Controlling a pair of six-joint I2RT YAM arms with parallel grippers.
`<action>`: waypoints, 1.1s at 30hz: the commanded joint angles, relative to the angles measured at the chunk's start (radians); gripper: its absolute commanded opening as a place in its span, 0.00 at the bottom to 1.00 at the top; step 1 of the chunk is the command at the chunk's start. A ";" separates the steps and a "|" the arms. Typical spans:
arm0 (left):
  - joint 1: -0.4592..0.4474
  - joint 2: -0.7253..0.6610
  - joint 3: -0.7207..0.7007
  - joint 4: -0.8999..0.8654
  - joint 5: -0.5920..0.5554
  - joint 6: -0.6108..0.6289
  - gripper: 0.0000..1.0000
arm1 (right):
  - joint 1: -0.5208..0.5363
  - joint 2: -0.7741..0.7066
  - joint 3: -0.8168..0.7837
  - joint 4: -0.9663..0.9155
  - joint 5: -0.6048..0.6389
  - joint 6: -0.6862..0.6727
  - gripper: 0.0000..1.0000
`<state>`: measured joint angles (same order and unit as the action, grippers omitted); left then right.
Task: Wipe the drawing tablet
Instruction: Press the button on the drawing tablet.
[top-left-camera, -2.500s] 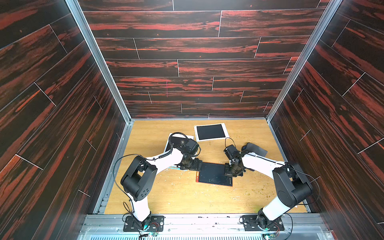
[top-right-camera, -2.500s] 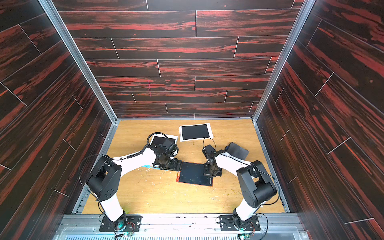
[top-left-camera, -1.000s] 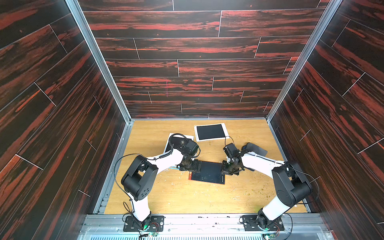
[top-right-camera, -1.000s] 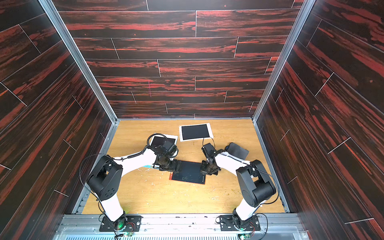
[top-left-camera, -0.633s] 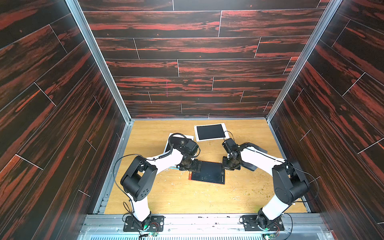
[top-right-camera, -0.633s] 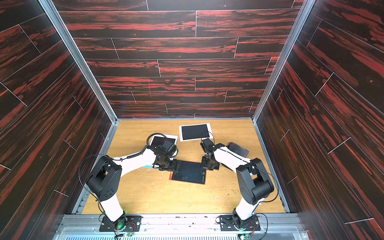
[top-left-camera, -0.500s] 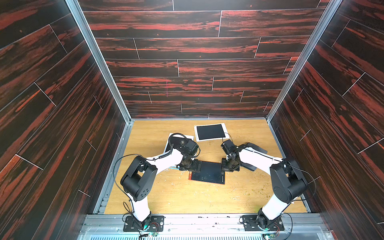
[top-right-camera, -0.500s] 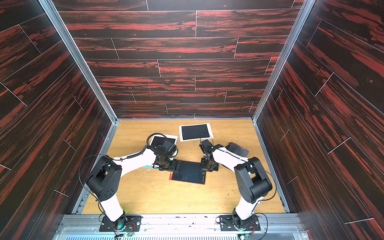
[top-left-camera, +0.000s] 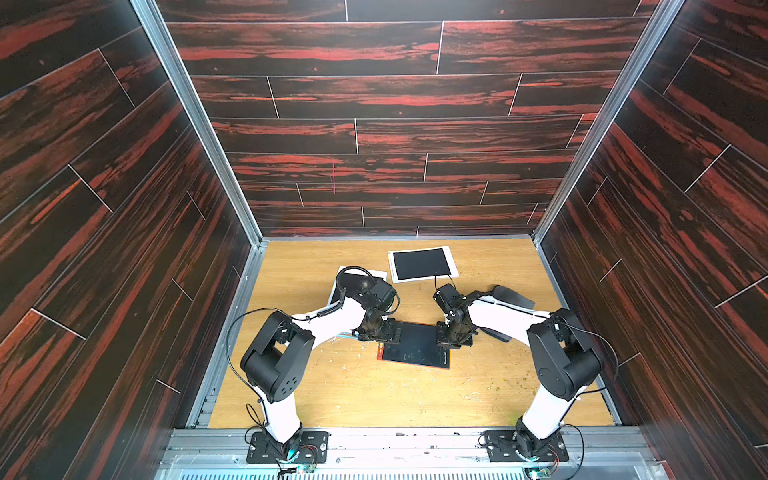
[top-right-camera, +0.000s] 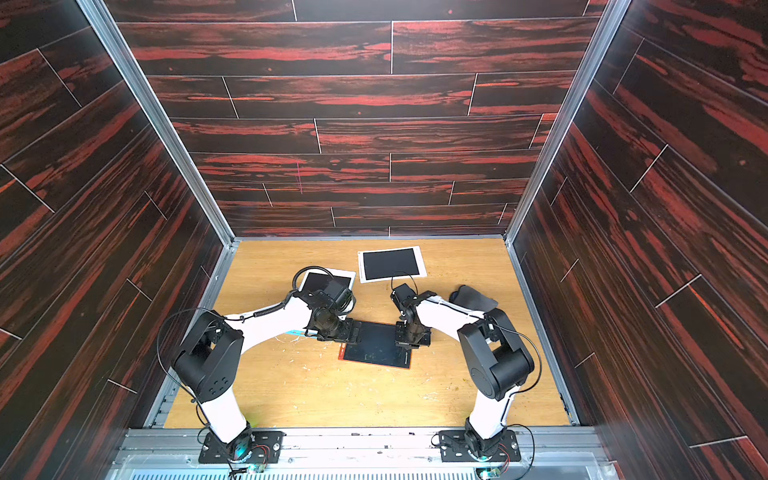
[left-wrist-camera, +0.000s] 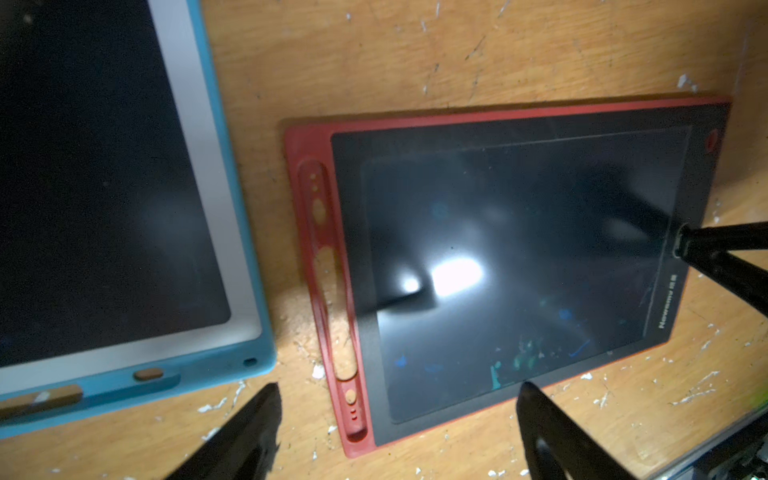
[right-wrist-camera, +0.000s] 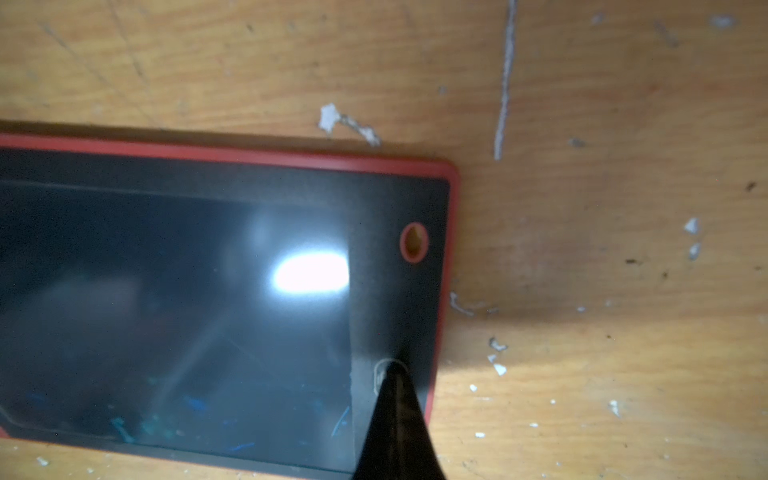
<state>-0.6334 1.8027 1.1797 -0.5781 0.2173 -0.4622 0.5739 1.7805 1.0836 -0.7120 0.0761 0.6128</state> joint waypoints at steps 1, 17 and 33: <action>0.007 -0.045 -0.027 -0.016 -0.011 0.004 0.90 | 0.004 0.096 -0.053 0.030 0.048 0.011 0.00; 0.026 -0.124 -0.091 0.047 0.001 0.005 0.90 | 0.132 0.309 -0.092 0.048 0.050 0.083 0.00; 0.060 -0.169 -0.131 0.048 0.010 0.008 0.90 | 0.032 0.262 -0.154 0.195 -0.267 0.063 0.00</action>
<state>-0.5804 1.6798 1.0542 -0.5148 0.2249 -0.4603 0.5999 1.8381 1.1175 -0.7509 0.0845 0.6739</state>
